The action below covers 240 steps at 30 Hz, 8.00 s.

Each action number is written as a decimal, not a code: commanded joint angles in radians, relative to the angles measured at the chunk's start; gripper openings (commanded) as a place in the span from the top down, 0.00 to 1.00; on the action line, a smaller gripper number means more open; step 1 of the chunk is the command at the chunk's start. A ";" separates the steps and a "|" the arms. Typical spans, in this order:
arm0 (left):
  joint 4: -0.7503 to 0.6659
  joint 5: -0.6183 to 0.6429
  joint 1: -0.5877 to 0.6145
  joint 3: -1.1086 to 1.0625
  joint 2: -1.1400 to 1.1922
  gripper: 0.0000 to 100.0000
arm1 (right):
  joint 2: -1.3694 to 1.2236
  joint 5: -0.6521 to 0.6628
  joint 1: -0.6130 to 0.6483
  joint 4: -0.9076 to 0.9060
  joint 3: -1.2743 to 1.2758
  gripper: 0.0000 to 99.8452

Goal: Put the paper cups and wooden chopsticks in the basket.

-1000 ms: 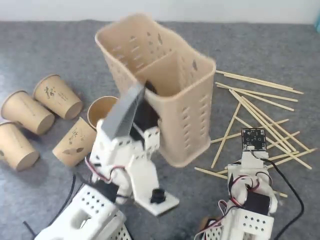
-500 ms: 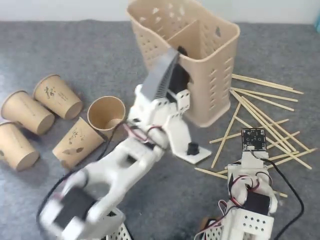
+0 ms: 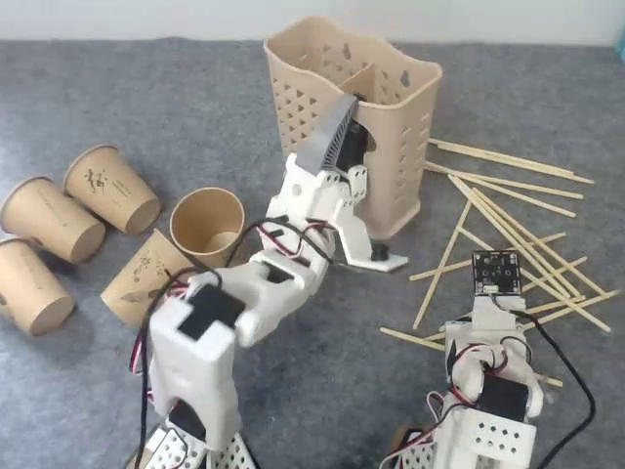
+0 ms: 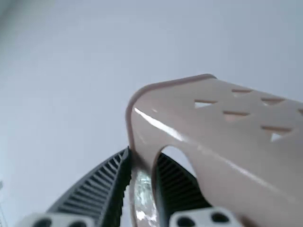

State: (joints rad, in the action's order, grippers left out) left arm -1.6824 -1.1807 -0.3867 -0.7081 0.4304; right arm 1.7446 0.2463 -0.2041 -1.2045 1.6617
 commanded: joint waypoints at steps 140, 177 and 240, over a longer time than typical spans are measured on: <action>2.816 1.318 0.758 0.042 -1.178 0.77 | -0.717 -0.275 0.045 -0.139 -0.959 0.99; 2.521 1.536 0.990 -0.308 -1.166 0.85 | -1.969 -0.982 0.639 -0.464 -2.381 0.81; 2.512 1.478 0.956 -0.338 -1.168 0.85 | -2.150 -0.064 0.478 -0.556 -2.654 0.99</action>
State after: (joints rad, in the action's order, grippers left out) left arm 0.8569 0.3092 0.5785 -1.0549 -0.7434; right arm -0.4173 0.2309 0.2639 -1.7430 -0.9237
